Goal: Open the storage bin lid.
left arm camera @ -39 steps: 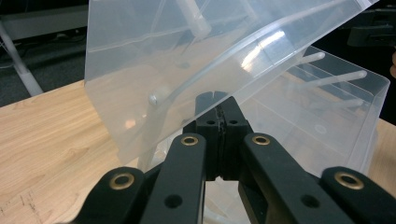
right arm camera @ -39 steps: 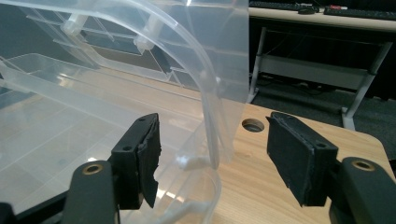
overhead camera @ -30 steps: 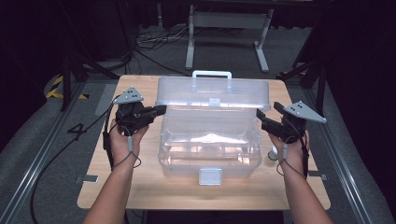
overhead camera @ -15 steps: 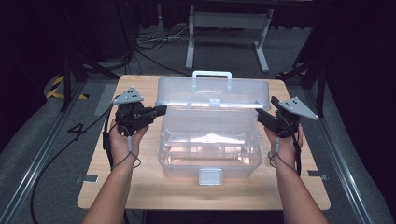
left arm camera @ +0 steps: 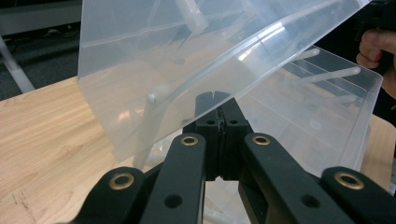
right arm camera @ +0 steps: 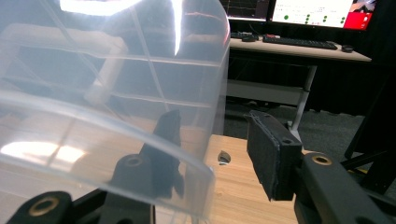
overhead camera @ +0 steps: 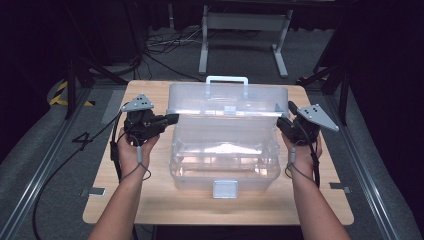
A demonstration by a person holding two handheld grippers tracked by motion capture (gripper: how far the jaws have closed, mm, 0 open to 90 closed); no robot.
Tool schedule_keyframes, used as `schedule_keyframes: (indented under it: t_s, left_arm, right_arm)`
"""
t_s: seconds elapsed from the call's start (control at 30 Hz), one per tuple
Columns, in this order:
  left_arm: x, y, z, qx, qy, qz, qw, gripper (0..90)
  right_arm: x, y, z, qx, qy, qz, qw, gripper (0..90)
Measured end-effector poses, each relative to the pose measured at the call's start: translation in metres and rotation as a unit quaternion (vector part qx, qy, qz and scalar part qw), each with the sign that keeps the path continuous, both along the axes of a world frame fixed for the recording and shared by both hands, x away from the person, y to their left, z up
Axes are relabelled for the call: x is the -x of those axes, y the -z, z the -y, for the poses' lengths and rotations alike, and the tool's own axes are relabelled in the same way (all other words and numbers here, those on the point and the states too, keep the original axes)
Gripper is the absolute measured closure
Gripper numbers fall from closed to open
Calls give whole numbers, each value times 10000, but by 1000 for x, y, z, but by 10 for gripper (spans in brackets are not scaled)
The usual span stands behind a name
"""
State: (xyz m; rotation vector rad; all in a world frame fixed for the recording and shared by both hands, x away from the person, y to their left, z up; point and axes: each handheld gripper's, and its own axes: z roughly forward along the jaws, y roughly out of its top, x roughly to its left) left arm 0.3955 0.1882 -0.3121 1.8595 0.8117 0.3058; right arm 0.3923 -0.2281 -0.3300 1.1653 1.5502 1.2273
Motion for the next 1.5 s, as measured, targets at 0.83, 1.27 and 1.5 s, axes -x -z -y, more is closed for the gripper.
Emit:
schedule_keyframes:
  t_s: [0.83,1.27,1.5]
  left_arm:
    - [1,2,-2,28,5,-117,9999,857]
    - [11,7,-14,-29,-41,-172,9998,764]
    - [19,9,-32,-50,-273,-233,9993,748]
  right_arm:
    - [0,-4,-8,20,211,255,9994,765]
    - [-8,-7,-6,-143,171,266,9994,775]
    - [-13,-10,-8,124,306,398,9987,818]
